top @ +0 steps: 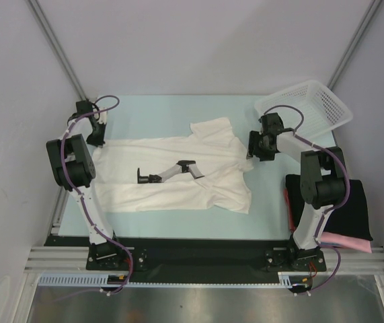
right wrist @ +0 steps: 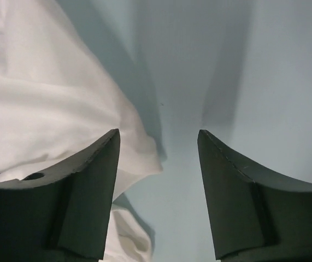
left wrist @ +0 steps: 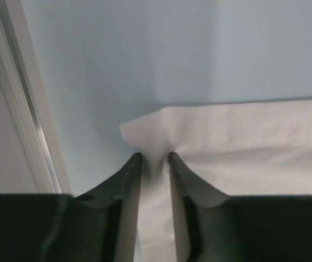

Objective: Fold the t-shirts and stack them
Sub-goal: Fold the tshirt

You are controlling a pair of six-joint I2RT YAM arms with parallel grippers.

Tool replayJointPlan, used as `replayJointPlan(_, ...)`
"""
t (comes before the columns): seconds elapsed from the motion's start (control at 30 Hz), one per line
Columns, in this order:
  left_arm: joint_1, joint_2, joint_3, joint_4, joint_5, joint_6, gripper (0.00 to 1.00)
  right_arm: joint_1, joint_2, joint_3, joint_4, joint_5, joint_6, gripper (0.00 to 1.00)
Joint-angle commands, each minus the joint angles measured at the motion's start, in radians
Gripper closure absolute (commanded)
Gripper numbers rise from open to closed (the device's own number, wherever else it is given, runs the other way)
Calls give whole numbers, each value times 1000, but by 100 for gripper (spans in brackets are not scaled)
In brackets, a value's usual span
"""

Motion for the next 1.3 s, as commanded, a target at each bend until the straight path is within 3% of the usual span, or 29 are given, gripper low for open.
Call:
replayJointPlan(0.0,4,-69,39,-21,37,21,64,47,-67,90,-60,-25,-58,36)
replayJointPlan(0.03,4,-75,38,-24,40,20,54,83,-73,110,-78,-25,-81,36)
replayJointPlan(0.17,7,-118,76,-50,80,26,42,138,-66,260,-81,-26,-97,34)
replayJointPlan(0.43,38,-50,214,-114,97,-46,40,115,291,743,-63,-5,-17,47)
replayJointPlan(0.67,40,101,346,-180,89,-120,34,104,639,1151,-159,43,54,43)
replayJointPlan(0.83,35,149,374,-202,92,-124,30,103,710,1154,-144,142,69,39)
replayJointPlan(0.97,30,177,378,-228,101,-124,30,112,749,1147,-153,84,65,41)
replayJointPlan(1.07,29,186,366,-229,127,-134,30,129,770,1150,-150,47,54,51)
replayJointPlan(1.1,29,189,366,-232,137,-134,31,129,778,1155,-147,43,57,63)
replayJointPlan(1.17,26,198,374,-242,167,-137,37,130,779,1156,-137,17,72,74)
replayJointPlan(1.2,26,201,375,-246,180,-137,41,127,781,1156,-131,8,77,86)
replayJointPlan(1.27,23,206,380,-255,218,-131,58,124,769,1155,-115,-18,94,96)
